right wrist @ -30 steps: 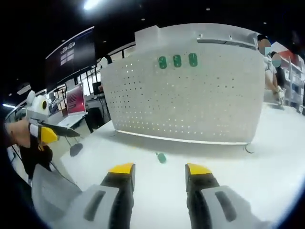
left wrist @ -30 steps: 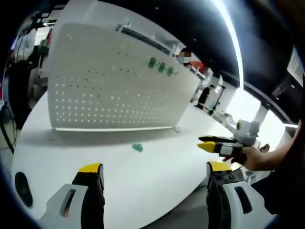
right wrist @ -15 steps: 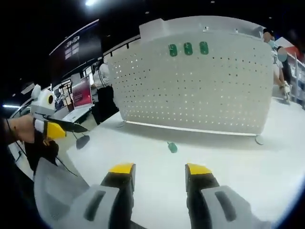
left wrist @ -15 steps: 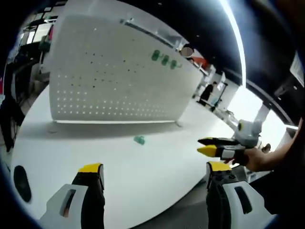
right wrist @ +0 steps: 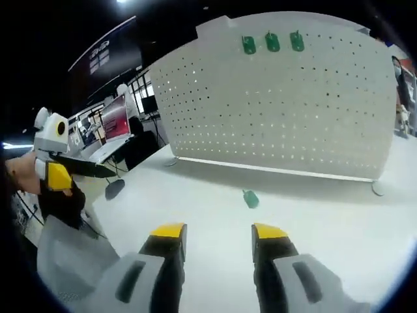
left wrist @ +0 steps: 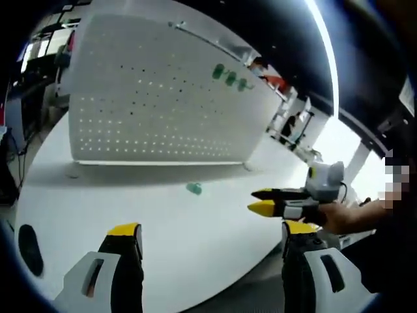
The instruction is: Insert the hook assembly into the mounting plate slot until the hook locks in place.
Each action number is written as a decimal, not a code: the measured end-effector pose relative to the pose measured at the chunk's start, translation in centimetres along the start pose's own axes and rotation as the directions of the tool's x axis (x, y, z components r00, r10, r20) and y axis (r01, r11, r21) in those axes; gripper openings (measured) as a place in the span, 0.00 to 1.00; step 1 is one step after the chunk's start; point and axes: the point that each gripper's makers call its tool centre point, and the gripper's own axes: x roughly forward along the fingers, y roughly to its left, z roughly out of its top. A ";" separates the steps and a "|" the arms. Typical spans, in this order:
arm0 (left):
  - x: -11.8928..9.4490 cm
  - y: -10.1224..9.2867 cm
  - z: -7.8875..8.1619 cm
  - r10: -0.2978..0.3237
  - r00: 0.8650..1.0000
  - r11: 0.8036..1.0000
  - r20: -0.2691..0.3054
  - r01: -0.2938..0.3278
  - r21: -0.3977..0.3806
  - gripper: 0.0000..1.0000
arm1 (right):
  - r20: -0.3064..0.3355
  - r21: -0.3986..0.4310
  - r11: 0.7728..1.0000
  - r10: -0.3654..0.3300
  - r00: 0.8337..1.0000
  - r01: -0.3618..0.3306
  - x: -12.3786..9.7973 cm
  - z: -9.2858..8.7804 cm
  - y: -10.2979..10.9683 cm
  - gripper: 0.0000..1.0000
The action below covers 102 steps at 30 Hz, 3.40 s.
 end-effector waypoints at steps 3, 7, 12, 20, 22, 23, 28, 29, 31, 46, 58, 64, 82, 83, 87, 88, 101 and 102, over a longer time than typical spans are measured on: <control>0.1 0.2 0.0 0.002 1.000 1.000 -0.001 -0.002 -0.002 0.89 | -0.012 0.004 1.000 0.012 1.000 -0.012 1.8 0.0 0.1 0.37; 0.2 0.7 0.1 0.009 1.000 1.000 -0.002 -0.009 -0.009 0.89 | -0.027 0.006 1.000 0.020 0.999 -0.019 3.8 -0.1 -0.2 0.36; 0.3 1.3 0.0 0.018 1.000 1.000 -0.010 -0.018 -0.018 0.89 | -0.044 0.029 0.999 0.019 0.999 -0.018 6.0 -0.2 -1.1 0.36; 0.8 2.1 -0.1 0.024 1.000 0.999 -0.020 -0.024 -0.033 0.89 | -0.081 0.050 0.999 0.020 0.997 -0.016 9.3 -0.8 -1.8 0.36; 0.9 2.2 -0.1 0.024 0.999 0.999 -0.020 -0.025 -0.036 0.89 | -0.092 0.058 0.998 0.022 0.996 -0.016 10.0 -0.9 -1.9 0.35; 1.0 2.3 -0.1 0.025 0.999 0.999 -0.023 -0.026 -0.037 0.89 | -0.096 0.066 0.998 0.020 0.995 -0.014 10.4 -1.0 -2.0 0.35; 1.2 2.7 -0.1 0.026 0.999 0.999 -0.029 -0.028 -0.043 0.89 | -0.114 0.093 0.996 0.019 0.993 -0.009 12.0 -1.4 -2.4 0.35; 1.2 2.8 -0.1 0.027 0.999 0.999 -0.030 -0.028 -0.042 0.89 | -0.123 0.092 0.996 0.019 0.992 -0.008 12.4 -1.6 -2.6 0.35; 1.3 2.9 0.0 0.026 0.999 0.999 -0.033 -0.027 -0.043 0.89 | -0.130 0.097 0.995 0.016 0.991 -0.003 12.8 -1.7 -2.9 0.35; 2.0 3.3 -0.4 0.019 0.999 0.998 -0.051 -0.021 -0.054 0.89 | -0.142 0.117 0.993 -0.006 0.990 0.022 14.5 -1.3 -5.1 0.34; 2.2 3.5 -0.4 0.020 0.998 0.998 -0.052 -0.023 -0.058 0.88 | -0.128 0.144 0.986 -0.070 0.989 0.088 14.9 0.2 -7.0 0.32; 2.3 3.4 -0.6 0.019 0.998 0.998 -0.053 -0.022 -0.063 0.88 | -0.133 0.390 0.901 -0.149 0.980 0.190 14.3 0.0 -7.6 0.27; 2.2 3.7 -0.8 0.017 0.998 0.998 -0.061 -0.021 -0.062 0.87 | -0.205 0.527 0.811 -0.168 0.964 0.253 15.4 -0.2 -8.3 0.06; 2.2 3.6 -0.7 0.015 0.998 0.998 -0.060 -0.019 -0.062 0.87 | -0.209 0.521 0.815 -0.165 0.964 0.253 15.3 -0.3 -8.3 0.06; 2.5 3.4 -0.7 0.007 0.998 0.998 -0.062 -0.011 -0.059 0.87 | -0.215 0.514 0.821 -0.158 0.964 0.249 15.0 -0.4 -8.2 0.06; 2.6 3.4 -0.7 0.005 0.998 0.998 -0.061 -0.009 -0.058 0.87 | -0.216 0.511 0.823 -0.157 0.964 0.248 14.9 -0.5 -8.2 0.06; 2.7 3.0 -0.7 -0.006 0.998 0.999 -0.066 0.003 -0.046 0.86 | -0.169 0.495 0.851 -0.103 0.980 0.174 14.2 -0.1 -7.4 0.04; 2.7 3.0 -0.7 -0.007 0.998 0.999 -0.067 0.004 -0.045 0.86 | -0.163 0.495 0.853 -0.097 0.982 0.166 14.2 0.1 -7.3 0.03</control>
